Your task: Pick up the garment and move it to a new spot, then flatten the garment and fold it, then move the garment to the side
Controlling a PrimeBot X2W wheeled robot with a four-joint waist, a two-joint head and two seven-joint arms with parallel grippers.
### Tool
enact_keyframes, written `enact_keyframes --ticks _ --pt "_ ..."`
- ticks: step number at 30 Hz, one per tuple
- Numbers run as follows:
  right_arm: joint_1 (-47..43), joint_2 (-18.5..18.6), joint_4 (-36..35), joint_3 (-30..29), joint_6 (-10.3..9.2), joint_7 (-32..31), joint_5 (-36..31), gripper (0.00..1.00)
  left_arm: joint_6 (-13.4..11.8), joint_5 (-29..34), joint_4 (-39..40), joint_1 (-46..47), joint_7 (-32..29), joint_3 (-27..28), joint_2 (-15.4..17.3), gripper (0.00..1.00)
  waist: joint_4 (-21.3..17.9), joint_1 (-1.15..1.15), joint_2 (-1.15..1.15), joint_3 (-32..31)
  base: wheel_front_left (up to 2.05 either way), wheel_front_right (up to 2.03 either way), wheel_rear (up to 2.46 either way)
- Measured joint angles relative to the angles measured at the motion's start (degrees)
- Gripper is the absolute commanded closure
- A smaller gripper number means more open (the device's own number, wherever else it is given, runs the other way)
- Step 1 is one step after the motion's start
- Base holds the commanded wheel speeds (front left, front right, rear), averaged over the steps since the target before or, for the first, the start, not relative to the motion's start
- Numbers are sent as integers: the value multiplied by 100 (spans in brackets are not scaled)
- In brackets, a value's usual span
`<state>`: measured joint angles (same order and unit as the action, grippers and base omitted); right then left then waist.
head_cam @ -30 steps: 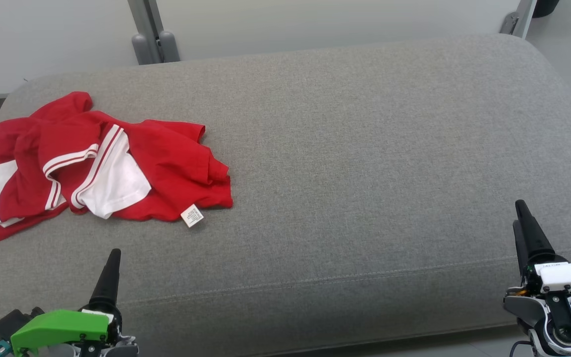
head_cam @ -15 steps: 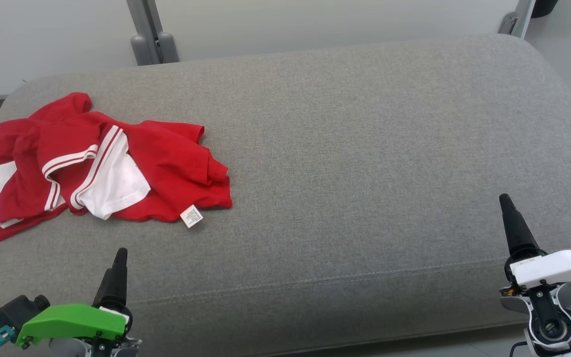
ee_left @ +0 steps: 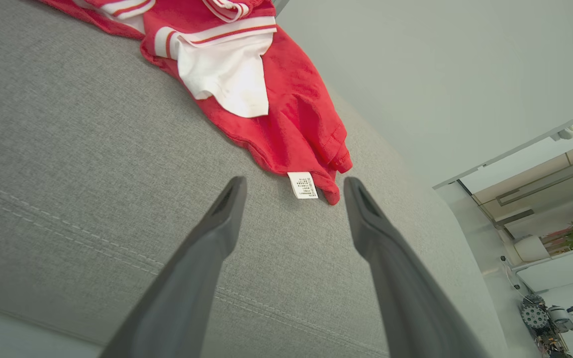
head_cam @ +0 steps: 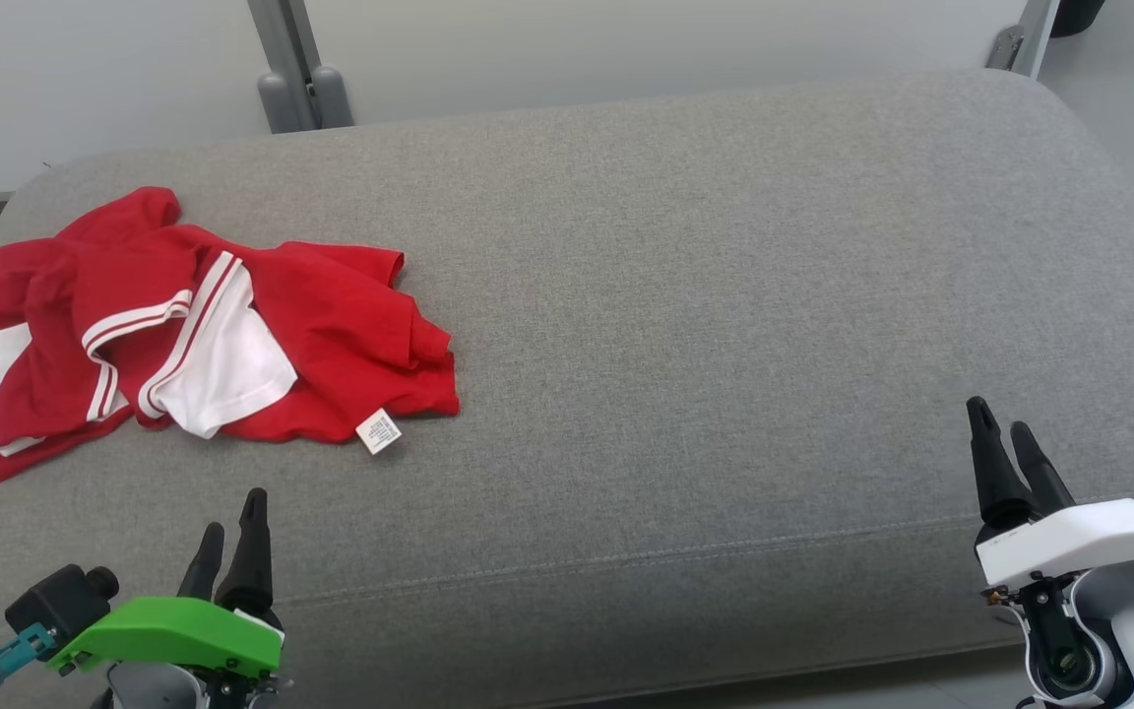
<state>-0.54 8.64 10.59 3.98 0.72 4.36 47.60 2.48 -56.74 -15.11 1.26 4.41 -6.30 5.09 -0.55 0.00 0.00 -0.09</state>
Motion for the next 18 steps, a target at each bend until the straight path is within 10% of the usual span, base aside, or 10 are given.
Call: enact_keyframes --ticks 18 --pt "-18 169 -102 349 -191 327 -1425 0 -97 1308 120 -7 338 -137 5 0 -31 0 0 -19 0 0 0"
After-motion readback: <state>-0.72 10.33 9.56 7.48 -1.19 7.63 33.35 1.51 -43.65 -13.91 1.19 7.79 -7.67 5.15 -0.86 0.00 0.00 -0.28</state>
